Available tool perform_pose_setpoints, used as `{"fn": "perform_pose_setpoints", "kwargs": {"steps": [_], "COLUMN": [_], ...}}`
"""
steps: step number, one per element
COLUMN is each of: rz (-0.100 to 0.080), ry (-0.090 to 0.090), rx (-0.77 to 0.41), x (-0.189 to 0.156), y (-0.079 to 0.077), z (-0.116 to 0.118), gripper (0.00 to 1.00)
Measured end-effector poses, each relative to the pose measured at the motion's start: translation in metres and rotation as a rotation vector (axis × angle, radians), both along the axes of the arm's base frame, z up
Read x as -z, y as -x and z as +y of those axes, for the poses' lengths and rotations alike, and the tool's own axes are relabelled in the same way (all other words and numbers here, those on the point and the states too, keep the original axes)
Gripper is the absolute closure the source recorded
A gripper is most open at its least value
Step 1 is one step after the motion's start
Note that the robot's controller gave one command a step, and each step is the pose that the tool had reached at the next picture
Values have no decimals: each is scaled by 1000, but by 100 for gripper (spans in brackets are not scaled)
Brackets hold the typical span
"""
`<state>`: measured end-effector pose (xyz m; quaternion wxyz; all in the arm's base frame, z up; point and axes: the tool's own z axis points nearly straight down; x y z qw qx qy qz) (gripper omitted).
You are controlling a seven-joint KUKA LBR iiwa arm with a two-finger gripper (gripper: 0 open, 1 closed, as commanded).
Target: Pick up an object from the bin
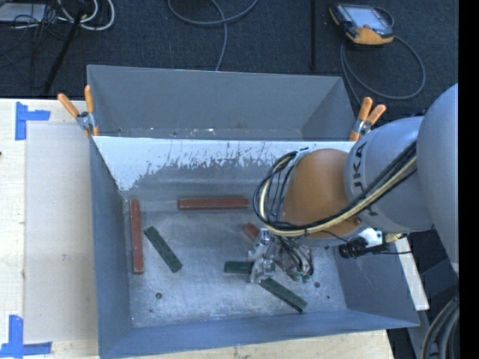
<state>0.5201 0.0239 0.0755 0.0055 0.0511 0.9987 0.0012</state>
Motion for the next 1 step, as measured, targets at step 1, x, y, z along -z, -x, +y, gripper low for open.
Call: {"fn": "perform_pose_setpoints", "kwargs": {"steps": [1], "rz": [11], "ry": [2], "rx": [85], "x": [-147], "y": [-6], "z": [-6], "gripper": [100]}}
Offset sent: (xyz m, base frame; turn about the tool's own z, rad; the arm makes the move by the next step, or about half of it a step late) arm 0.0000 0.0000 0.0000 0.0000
